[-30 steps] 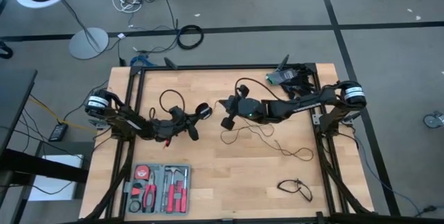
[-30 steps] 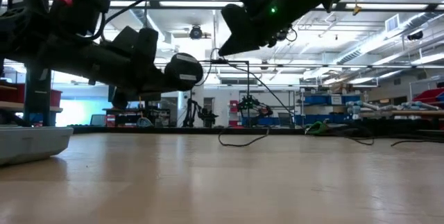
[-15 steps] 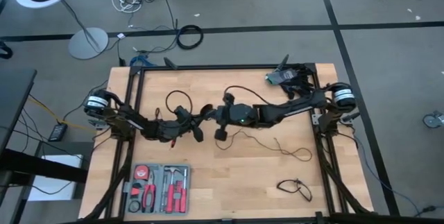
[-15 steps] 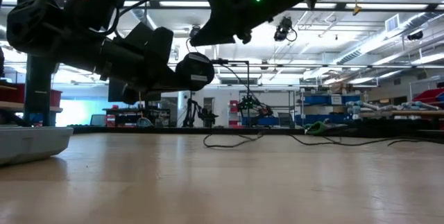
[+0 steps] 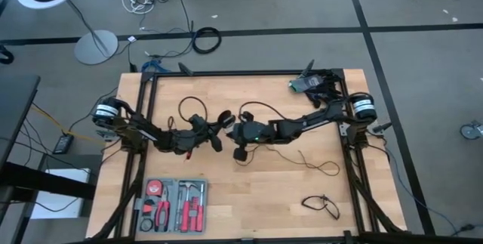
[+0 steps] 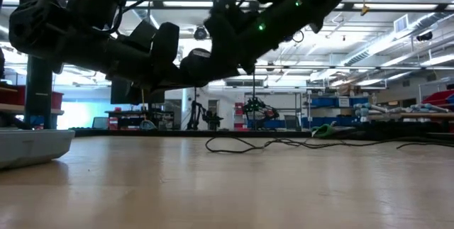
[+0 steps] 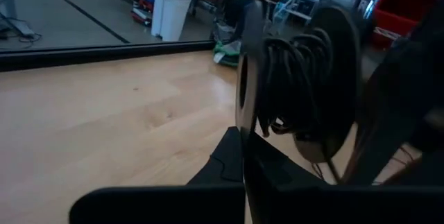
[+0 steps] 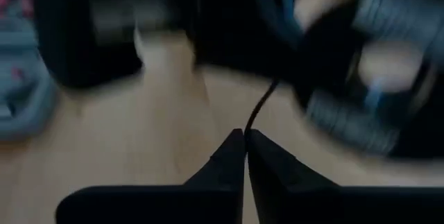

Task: Coil cords
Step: Coil the black wire onto the spool

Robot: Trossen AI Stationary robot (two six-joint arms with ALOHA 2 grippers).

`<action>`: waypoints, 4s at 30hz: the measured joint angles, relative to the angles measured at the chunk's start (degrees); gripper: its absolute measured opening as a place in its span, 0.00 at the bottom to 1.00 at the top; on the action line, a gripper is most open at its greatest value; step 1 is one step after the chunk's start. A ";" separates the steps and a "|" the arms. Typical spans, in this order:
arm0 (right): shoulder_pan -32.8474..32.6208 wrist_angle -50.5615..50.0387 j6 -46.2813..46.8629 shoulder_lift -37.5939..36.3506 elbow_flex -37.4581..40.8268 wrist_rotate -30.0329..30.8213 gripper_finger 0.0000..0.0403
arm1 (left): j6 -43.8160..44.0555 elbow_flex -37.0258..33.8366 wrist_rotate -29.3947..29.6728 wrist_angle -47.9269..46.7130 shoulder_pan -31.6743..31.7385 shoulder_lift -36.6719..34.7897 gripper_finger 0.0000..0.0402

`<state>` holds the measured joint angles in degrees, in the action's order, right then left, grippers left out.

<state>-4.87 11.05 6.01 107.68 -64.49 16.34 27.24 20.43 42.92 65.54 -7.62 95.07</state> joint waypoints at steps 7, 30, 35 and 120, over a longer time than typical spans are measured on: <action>0.84 -16.91 7.65 0.00 0.13 -0.32 0.07 | -0.87 -1.84 0.62 5.95 0.05 -0.04 0.00; -0.51 56.20 10.96 -20.18 47.37 11.51 0.07 | -0.25 -5.45 -3.13 9.53 -0.02 -0.04 0.00; 0.76 77.30 12.29 -9.11 49.22 10.68 0.07 | -1.43 -5.29 -3.11 9.91 0.03 -0.05 0.00; 12.64 48.22 3.47 -5.01 24.15 -28.30 0.00 | -7.63 -10.71 -16.61 21.70 -0.06 -0.28 0.18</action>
<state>7.77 59.27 9.47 102.67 -40.34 -11.96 19.62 9.72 26.30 87.24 -7.68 94.78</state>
